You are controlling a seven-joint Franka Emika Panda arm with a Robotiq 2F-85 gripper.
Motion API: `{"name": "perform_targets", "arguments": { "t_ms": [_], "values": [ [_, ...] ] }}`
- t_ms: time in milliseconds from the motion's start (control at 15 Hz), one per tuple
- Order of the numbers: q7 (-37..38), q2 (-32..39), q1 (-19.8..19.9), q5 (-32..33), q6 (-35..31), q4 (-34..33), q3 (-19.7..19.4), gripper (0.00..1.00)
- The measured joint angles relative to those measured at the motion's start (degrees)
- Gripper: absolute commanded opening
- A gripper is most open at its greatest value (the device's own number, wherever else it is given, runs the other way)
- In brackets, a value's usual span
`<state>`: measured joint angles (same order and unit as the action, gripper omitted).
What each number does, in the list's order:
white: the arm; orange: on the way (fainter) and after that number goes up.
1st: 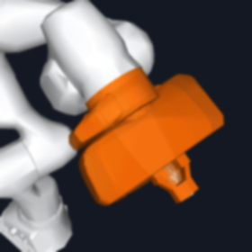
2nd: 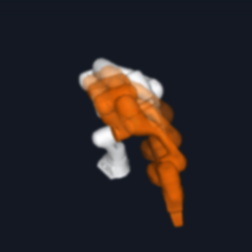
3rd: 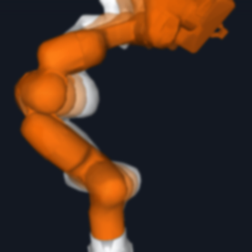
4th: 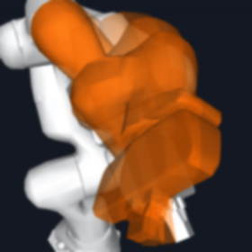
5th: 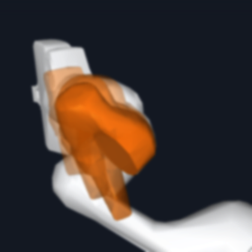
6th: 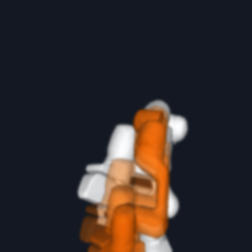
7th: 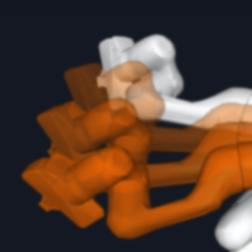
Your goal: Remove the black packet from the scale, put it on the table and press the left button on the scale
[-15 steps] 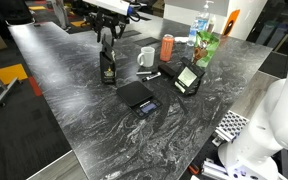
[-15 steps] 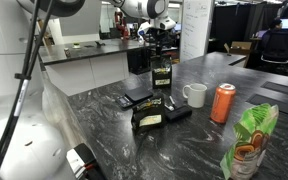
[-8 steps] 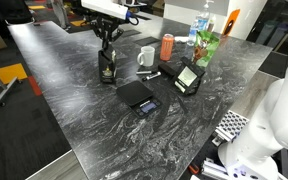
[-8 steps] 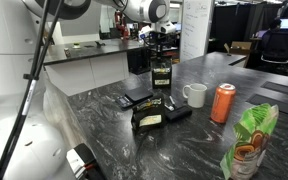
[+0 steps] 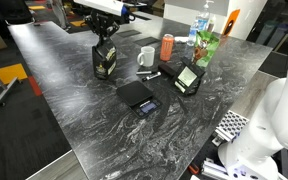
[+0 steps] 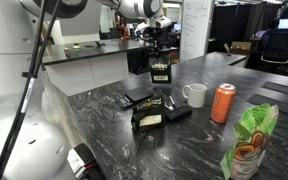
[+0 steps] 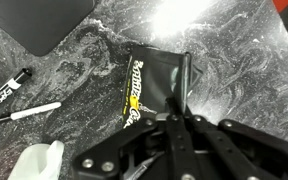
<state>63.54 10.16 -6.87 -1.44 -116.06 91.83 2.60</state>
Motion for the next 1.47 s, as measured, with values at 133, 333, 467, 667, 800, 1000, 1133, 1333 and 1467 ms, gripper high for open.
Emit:
{"name": "perform_targets", "arguments": {
  "t_ms": [133,333,467,667,800,1000,1133,1333,1467],
  "values": [
    [3.8,-1.4,-1.7,3.6,0.2,-0.4,0.2,0.00],
    [9.1,-4.0,-3.5,6.4,3.9,-0.7,0.9,0.00],
    [11.7,-5.7,-3.8,6.4,6.9,-0.7,1.7,0.00],
    [15.7,-7.9,-3.8,6.3,11.5,-0.7,2.6,0.00],
    [18.3,-9.1,-3.8,5.8,13.7,-0.3,3.0,0.00],
    [21.7,-11.0,-3.8,3.8,14.7,1.9,3.2,0.00],
    [23.4,-12.2,-3.8,1.9,14.7,4.3,3.2,0.00],
    [25.8,-14.3,-3.7,-0.3,14.6,8.4,3.2,0.00],
    [27.7,-16.1,-3.7,-1.1,14.6,11.3,3.3,0.00]
  ]
}}
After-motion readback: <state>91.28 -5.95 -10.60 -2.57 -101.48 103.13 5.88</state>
